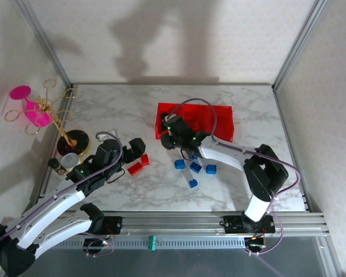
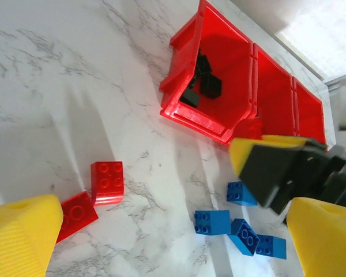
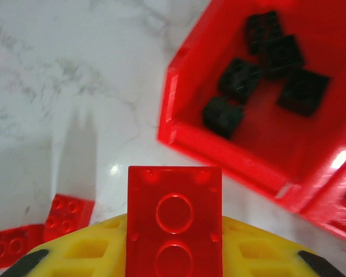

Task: Sort the legos into containers by color
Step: Place the lego in the container.

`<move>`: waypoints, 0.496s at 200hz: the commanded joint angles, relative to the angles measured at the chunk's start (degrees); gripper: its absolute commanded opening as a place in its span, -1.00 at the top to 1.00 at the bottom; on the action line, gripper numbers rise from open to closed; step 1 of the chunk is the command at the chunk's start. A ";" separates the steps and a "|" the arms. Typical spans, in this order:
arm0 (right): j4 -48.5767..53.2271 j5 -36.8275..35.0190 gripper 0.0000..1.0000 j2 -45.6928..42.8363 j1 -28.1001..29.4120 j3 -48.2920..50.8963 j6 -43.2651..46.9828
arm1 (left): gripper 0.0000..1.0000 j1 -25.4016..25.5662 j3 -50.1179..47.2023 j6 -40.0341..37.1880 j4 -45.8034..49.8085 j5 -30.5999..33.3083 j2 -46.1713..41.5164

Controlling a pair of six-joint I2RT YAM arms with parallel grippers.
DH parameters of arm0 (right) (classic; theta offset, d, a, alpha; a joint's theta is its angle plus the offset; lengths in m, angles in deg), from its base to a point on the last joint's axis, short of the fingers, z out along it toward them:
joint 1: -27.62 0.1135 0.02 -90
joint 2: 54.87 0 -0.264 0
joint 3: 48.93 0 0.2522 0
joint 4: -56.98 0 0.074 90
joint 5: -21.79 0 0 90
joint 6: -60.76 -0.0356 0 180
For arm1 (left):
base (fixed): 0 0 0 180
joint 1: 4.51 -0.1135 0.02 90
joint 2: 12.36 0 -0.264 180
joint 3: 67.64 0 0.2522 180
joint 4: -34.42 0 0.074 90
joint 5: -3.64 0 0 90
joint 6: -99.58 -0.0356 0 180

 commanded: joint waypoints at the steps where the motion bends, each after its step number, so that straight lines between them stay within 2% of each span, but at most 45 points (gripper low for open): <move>1: 2.12 -3.44 0.45 -2.32 -2.52 1.08 -1.56 | -0.99 0.73 1.74 -1.17 -2.98 -2.09 1.64; 44: 1.97 -6.39 0.47 -1.04 -9.36 -0.39 -2.09 | -0.99 2.30 1.82 -1.17 -6.39 -3.03 5.37; 99: 1.05 -10.06 0.47 8.63 -13.24 -7.98 -1.56 | -0.99 3.39 3.47 -1.19 -8.03 -3.46 10.62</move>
